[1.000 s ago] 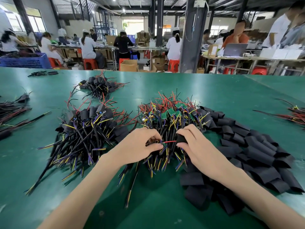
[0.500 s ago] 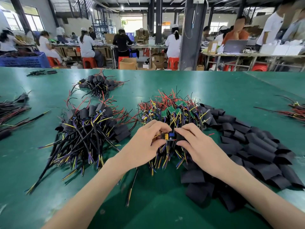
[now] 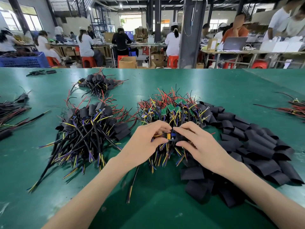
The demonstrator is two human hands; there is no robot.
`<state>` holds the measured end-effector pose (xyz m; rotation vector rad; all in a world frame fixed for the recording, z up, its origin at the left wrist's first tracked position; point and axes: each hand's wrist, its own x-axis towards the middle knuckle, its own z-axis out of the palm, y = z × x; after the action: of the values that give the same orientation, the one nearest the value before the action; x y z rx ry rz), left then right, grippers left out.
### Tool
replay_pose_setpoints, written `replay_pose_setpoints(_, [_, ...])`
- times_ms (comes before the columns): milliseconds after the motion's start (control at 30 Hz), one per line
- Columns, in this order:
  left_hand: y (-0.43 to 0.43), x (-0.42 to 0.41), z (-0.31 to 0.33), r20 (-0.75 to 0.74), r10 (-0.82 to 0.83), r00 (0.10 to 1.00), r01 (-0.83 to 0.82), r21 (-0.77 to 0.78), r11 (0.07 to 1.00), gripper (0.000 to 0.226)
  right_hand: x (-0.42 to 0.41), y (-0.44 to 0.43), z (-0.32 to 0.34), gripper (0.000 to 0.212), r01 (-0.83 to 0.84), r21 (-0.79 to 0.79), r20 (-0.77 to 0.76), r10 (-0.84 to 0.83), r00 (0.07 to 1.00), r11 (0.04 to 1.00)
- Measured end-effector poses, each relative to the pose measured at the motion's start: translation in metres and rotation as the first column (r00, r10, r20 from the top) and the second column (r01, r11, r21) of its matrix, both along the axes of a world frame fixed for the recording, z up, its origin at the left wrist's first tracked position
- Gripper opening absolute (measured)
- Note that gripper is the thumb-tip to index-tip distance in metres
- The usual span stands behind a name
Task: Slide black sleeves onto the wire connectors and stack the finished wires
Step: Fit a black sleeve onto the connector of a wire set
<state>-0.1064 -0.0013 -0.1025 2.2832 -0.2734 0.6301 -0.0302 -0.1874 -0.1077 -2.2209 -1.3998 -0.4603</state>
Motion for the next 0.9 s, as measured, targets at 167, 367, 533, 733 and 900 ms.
replay_pose_setpoints(167, [0.0001,0.0010,-0.0001,0.019,0.065,0.998,-0.064,-0.057,0.996,0.047,0.0003,-0.0010,-0.0003,0.048,0.016,-0.010,0.039,-0.016,0.999,1.000])
replay_pose_setpoints(367, [0.0007,0.0015,-0.0012,0.026,0.060,0.998,-0.060,-0.005,0.998,0.045,0.0009,-0.0003,0.0007,0.043,-0.008,0.036,-0.002,0.008,1.000,0.999])
replay_pose_setpoints(533, [0.0005,0.0019,-0.0014,0.042,0.049,0.998,-0.049,0.004,0.999,0.044,0.0016,0.0002,-0.0001,0.036,-0.043,0.060,-0.014,0.044,0.999,0.997])
replay_pose_setpoints(733, [0.0008,0.0016,-0.0010,0.018,0.070,0.997,-0.070,-0.025,0.997,0.044,0.0013,-0.0006,0.0009,0.035,-0.029,0.107,0.070,0.022,0.997,0.994])
replay_pose_setpoints(900, [-0.0002,0.0011,0.0003,-0.005,0.080,0.997,-0.080,-0.067,0.995,0.045,0.0041,-0.0024,0.0003,0.035,-0.033,0.137,0.108,0.018,0.994,0.990])
